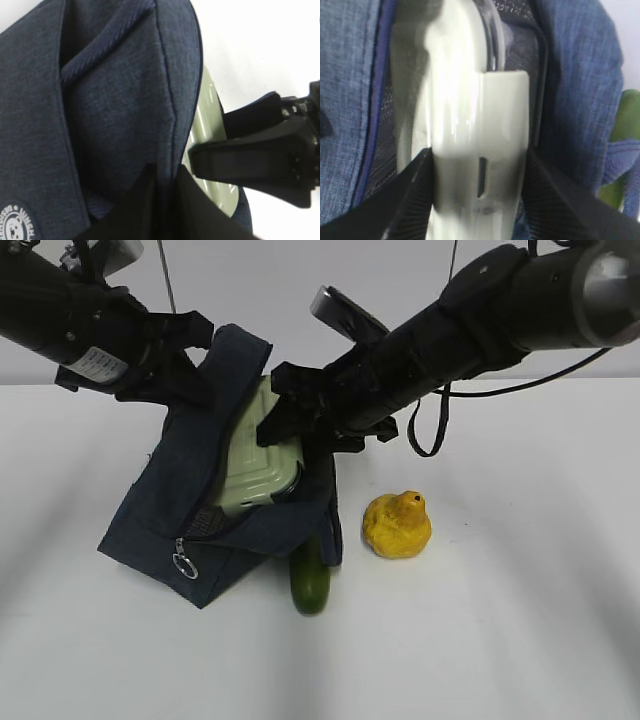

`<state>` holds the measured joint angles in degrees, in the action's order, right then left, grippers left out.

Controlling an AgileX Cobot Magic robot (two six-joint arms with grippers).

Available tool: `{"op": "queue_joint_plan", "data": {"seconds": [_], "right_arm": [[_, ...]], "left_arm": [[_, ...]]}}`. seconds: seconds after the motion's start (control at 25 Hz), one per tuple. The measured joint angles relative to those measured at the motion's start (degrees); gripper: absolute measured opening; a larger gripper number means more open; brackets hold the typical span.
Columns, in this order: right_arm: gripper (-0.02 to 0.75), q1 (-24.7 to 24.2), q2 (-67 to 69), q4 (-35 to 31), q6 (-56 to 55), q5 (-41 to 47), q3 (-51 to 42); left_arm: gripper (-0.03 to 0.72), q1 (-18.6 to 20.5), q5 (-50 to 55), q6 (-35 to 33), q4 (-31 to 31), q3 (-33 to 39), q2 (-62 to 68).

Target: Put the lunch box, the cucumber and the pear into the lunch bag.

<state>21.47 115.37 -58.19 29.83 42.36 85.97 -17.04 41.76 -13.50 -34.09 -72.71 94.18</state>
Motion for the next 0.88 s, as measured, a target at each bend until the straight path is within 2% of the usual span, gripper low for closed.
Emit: {"op": "queue_joint_plan", "data": {"seconds": [0.56,0.88], "right_arm": [[0.393,1.8,0.9,0.2,2.1,-1.2,0.2],[0.4,1.8,0.9,2.2,2.3,-1.2,0.2]], "left_arm": [[0.012,0.0,0.4,-0.2,-0.3,0.0,0.0],[0.012,0.0,0.8,-2.6,-3.8,0.0,0.0]]}}
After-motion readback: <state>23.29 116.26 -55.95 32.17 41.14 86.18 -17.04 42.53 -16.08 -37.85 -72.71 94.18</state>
